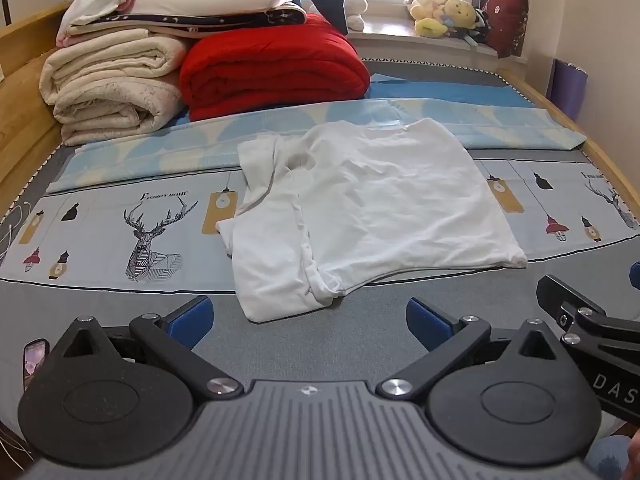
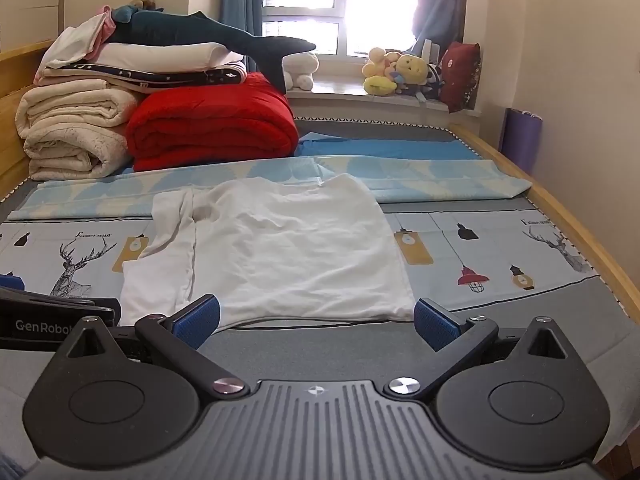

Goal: Fold small clothes

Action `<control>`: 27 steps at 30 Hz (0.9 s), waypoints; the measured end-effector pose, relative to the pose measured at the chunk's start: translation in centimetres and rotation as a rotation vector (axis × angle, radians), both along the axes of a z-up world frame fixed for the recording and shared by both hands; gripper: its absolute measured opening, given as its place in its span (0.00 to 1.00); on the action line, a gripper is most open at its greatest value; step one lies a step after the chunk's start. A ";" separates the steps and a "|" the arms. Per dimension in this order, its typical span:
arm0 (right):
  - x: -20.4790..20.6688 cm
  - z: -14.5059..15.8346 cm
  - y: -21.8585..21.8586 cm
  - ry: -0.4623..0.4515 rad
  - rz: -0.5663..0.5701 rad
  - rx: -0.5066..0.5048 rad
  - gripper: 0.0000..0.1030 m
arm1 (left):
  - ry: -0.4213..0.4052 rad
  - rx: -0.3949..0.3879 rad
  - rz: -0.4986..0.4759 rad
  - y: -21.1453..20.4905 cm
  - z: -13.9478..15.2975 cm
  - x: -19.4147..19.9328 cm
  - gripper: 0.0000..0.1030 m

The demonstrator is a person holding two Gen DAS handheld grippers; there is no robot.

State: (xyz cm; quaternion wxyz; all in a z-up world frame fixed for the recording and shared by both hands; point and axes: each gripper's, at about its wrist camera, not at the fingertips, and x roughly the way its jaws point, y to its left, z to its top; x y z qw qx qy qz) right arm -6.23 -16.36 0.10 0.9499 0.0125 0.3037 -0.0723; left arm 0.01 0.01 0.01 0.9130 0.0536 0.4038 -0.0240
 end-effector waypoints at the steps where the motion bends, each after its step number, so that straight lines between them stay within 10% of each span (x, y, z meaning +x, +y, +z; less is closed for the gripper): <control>1: 0.0 0.0 0.0 0.000 0.000 0.001 0.99 | 0.000 -0.001 0.000 0.0 0.0 0.0 1.00; 27: 0.0 0.2 0.4 0.002 -0.003 0.003 0.99 | 0.003 0.001 0.005 0.2 0.0 0.2 1.00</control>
